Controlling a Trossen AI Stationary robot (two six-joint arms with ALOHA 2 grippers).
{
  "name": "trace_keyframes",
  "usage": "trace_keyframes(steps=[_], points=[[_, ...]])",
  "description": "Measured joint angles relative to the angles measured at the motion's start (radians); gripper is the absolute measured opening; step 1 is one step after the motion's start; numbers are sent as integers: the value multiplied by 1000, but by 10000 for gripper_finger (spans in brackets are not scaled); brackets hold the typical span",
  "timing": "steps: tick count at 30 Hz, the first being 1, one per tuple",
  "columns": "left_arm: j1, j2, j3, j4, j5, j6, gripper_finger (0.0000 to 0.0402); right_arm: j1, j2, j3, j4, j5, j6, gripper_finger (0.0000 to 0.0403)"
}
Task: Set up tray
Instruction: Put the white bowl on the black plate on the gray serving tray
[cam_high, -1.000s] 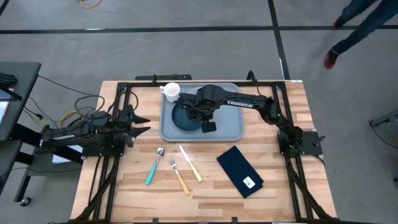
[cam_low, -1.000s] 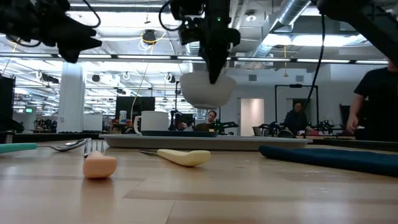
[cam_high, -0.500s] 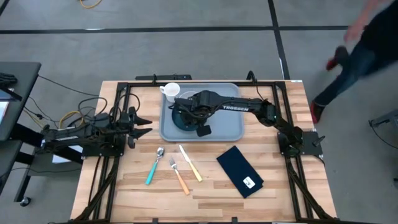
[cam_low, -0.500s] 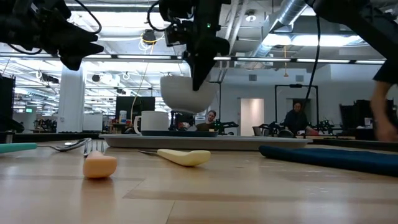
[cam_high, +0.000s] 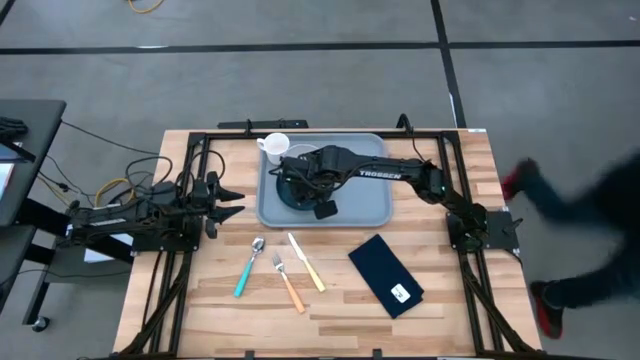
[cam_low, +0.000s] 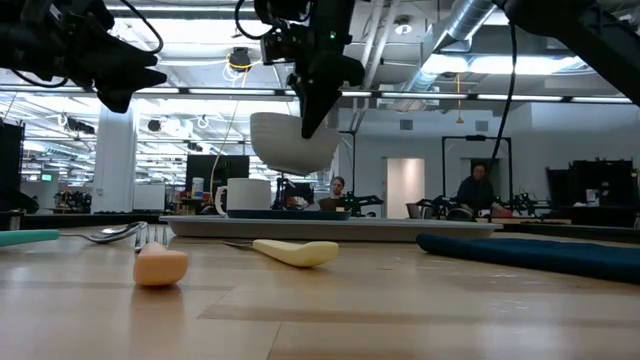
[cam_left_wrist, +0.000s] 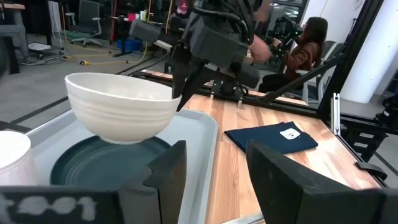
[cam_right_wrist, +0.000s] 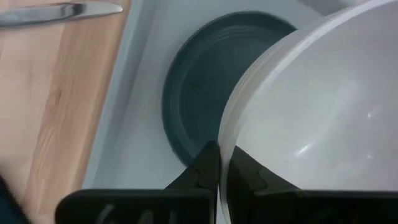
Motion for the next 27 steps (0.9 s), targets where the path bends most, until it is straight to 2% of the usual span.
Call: trace_keyframes(steps=[27], points=[[0, 0, -1, -18, 0, 0, 156, -46, 22, -6, 68, -28, 7, 2]])
